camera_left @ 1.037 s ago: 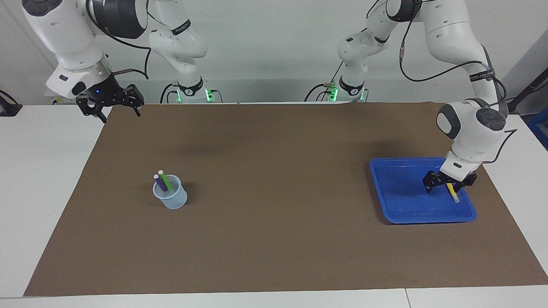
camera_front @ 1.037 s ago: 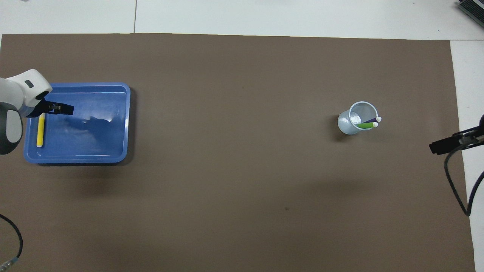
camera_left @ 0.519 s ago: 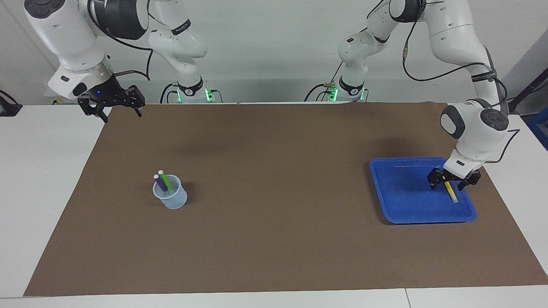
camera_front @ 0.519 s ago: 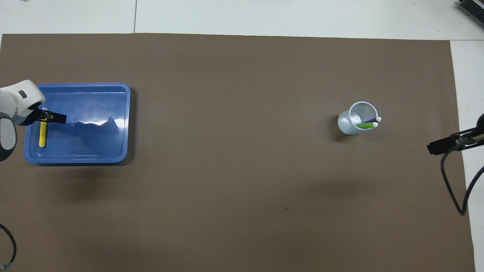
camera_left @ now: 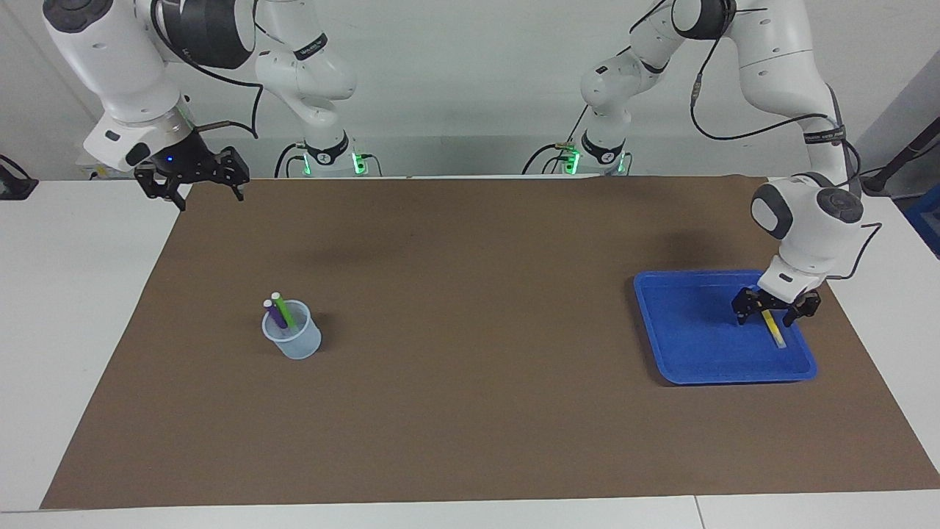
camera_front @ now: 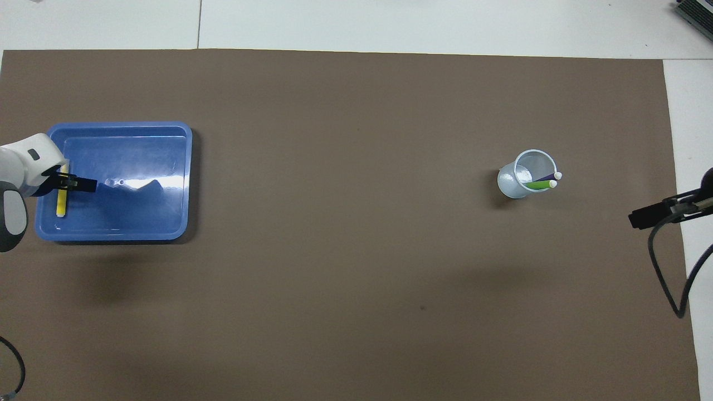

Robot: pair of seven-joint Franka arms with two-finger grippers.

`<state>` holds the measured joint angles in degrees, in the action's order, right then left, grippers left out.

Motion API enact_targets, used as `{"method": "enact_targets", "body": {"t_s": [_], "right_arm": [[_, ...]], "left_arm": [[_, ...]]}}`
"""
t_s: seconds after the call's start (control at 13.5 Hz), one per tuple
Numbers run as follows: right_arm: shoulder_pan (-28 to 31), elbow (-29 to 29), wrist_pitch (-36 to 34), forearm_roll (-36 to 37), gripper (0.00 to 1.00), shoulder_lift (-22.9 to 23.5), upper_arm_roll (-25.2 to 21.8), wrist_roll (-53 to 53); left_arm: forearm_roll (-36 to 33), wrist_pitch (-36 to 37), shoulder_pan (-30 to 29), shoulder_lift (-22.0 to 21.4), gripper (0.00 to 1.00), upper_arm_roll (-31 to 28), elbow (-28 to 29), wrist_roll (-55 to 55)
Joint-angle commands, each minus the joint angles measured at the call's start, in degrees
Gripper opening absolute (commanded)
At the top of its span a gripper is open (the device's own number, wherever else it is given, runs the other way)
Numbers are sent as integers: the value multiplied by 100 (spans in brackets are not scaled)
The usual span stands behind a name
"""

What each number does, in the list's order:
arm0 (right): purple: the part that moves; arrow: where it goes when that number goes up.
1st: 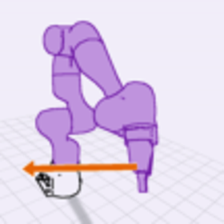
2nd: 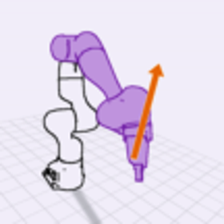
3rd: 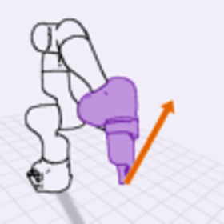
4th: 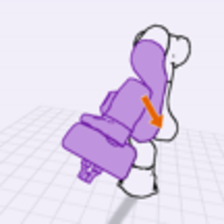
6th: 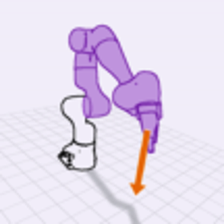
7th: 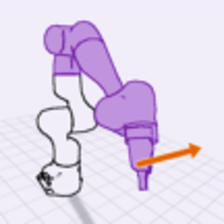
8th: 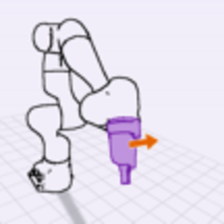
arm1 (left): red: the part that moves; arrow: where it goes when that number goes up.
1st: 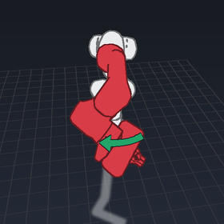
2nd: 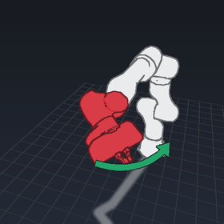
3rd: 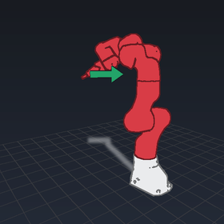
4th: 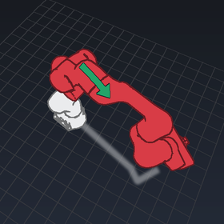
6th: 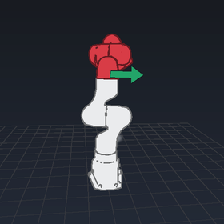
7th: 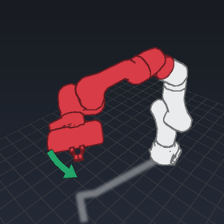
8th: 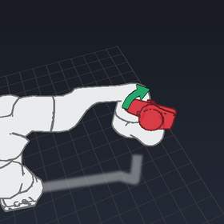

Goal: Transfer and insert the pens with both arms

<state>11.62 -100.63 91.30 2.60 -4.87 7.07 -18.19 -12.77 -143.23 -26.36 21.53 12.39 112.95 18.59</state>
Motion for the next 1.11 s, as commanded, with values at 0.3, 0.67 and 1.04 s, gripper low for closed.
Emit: {"method": "enact_targets", "body": {"t_s": [0.3,0.67,1.04], "right_arm": [[42,-167,63,-14,100,-164,40,-87],[42,-176,90,-14,100,-164,31,-88],[42,-176,90,-14,100,-173,31,-71]], "left_arm": [[-120,-416,-45,18,100,1,332,22],[-111,-679,-36,27,100,1,604,4],[-111,-583,52,27,53,1,526,-242]]}}
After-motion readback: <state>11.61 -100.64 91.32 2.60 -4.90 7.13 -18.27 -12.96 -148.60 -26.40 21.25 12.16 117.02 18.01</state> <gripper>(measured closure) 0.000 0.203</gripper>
